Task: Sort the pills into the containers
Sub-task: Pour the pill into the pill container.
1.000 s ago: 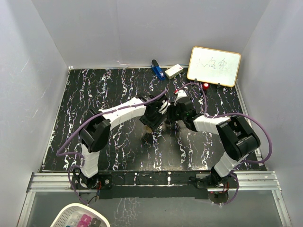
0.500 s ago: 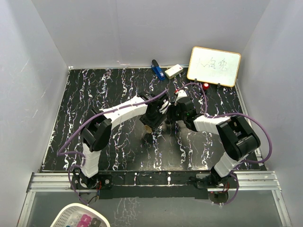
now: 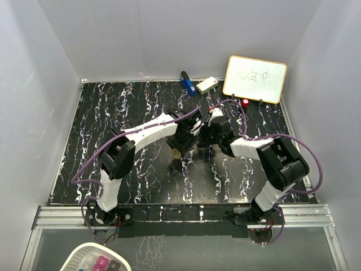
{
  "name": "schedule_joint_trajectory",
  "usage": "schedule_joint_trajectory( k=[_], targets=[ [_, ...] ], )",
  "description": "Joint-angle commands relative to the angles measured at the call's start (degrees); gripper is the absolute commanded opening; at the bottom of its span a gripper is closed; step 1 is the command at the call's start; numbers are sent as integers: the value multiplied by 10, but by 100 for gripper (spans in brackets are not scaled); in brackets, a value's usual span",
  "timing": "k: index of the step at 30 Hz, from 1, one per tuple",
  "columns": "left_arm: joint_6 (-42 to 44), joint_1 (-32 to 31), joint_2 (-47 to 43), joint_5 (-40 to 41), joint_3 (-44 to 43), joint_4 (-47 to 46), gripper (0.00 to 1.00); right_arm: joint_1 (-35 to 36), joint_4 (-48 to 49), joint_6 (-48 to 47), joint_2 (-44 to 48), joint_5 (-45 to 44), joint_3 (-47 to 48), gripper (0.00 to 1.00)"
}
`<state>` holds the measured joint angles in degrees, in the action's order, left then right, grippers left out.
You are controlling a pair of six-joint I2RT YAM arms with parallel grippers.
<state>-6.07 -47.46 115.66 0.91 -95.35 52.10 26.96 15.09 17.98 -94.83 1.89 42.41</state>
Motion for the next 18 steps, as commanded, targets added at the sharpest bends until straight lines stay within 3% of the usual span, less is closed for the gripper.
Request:
schedule_joint_trajectory(
  k=[1,18],
  targets=[
    [-7,-1,12,7,-26,-10,0,25,64,-25,9,51,9,0],
    [-8,0,15,0,-33,-23,0,27,63,-28,14,50,11,0]
  ],
)
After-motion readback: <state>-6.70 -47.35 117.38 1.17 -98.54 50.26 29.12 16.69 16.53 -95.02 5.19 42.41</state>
